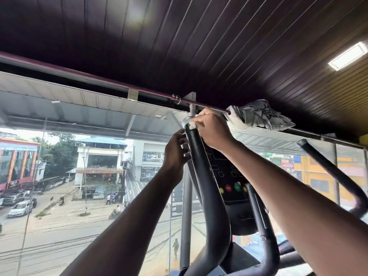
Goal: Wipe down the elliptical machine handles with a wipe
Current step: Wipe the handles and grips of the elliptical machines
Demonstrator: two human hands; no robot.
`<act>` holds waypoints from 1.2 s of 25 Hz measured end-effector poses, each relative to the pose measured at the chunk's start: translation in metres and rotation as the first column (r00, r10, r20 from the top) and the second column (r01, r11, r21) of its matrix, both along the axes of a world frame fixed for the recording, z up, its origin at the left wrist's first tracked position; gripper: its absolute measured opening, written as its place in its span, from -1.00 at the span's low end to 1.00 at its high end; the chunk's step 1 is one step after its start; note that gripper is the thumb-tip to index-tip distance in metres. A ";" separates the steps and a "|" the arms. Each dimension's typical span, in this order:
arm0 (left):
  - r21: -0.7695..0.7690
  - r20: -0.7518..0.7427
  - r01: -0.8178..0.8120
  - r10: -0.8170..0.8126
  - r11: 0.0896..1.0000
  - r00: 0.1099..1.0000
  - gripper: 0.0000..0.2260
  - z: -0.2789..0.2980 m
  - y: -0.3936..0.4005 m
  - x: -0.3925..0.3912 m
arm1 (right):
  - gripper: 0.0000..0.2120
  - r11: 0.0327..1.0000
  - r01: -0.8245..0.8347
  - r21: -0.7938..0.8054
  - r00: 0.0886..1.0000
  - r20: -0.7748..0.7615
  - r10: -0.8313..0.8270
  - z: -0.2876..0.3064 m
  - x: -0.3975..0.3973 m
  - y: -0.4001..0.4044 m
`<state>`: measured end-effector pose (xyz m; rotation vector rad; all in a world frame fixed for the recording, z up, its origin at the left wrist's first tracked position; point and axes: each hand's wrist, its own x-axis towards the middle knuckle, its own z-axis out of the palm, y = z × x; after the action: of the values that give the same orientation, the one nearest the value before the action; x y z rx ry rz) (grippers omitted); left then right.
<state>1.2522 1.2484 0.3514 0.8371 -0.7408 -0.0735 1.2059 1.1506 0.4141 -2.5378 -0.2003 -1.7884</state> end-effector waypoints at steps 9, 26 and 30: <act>0.028 -0.027 0.014 -0.013 1.000 1.000 -0.80 -0.009 0.001 0.007 | -0.74 0.988 0.049 -0.144 0.977 -0.200 -0.078 -0.003 -0.003 0.009; 0.017 -0.041 0.156 -0.155 0.988 0.987 -0.74 -0.041 -0.001 -0.013 | -0.80 0.933 -0.144 0.331 0.986 -0.028 0.162 -0.095 -0.074 0.023; 0.045 -0.027 0.176 -0.175 0.983 0.984 -0.75 -0.057 0.001 -0.019 | -0.79 0.867 -0.209 0.452 0.975 0.158 0.153 -0.127 -0.076 0.025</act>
<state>1.2335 1.2490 0.2943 0.8132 -0.7922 -0.2587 1.1298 1.1757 0.2875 -2.0129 -0.0050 -1.6683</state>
